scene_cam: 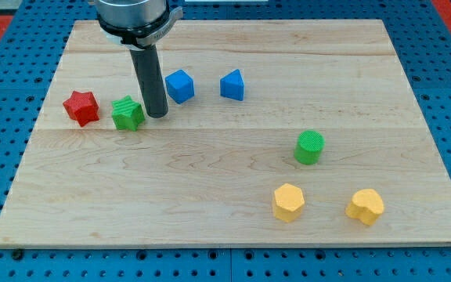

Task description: Move the green star to the bottom side

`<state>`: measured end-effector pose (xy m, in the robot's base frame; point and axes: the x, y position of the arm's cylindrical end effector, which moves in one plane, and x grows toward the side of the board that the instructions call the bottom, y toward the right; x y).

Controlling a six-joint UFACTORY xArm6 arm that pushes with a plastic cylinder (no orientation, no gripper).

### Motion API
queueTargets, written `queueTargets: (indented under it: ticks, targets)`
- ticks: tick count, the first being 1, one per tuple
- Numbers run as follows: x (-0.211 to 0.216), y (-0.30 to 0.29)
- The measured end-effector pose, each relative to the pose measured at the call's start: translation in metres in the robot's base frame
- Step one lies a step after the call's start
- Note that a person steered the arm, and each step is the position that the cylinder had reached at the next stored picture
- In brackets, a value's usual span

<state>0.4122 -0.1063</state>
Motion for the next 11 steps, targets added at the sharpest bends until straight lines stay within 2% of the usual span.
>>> queueTargets:
  ticks: [2, 3, 5, 6, 7, 8, 9, 11]
  targets:
    - [-0.046, -0.003]
    - [-0.045, -0.005]
    - [-0.006, -0.005]
    - [-0.013, -0.009]
    - [-0.037, -0.031]
    - [-0.012, -0.055]
    - [0.034, -0.035]
    - [0.093, -0.015]
